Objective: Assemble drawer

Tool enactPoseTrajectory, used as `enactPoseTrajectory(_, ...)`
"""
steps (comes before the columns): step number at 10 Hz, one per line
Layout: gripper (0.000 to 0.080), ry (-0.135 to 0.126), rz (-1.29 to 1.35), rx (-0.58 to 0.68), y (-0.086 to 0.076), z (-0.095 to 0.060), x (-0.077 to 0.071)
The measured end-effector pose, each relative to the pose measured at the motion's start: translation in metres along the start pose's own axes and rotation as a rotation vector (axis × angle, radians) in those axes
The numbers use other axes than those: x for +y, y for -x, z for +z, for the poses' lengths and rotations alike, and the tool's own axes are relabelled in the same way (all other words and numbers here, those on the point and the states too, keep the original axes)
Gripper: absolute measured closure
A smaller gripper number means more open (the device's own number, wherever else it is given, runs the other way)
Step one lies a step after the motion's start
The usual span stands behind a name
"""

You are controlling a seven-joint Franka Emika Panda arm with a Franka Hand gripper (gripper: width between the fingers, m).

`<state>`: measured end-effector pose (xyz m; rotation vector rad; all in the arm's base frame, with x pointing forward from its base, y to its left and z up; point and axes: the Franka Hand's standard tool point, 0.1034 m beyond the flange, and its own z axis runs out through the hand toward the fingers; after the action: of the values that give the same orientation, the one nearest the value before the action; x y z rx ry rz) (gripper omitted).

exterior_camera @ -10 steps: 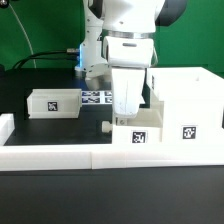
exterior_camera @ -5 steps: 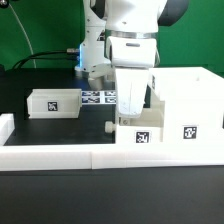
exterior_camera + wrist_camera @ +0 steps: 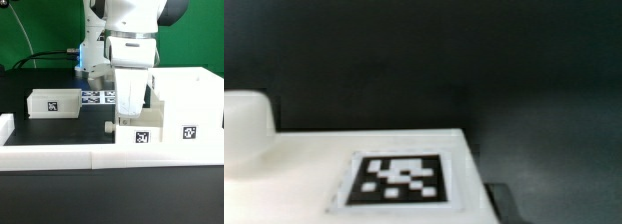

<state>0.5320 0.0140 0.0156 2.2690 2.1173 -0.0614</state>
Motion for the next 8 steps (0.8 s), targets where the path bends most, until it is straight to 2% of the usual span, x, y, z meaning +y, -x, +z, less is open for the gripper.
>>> enactPoseTrajectory(2,0.0757,-0.007,0.005,0.000,-0.0047,-0.0005,-0.0006)
enactPoseTrajectory(7,0.0746,-0.005,-0.001,-0.002,-0.0035,-0.0002,0.0006)
enactPoseTrajectory(8,0.0570,-0.004,0.001,-0.002,-0.0038,-0.0008,0.0003)
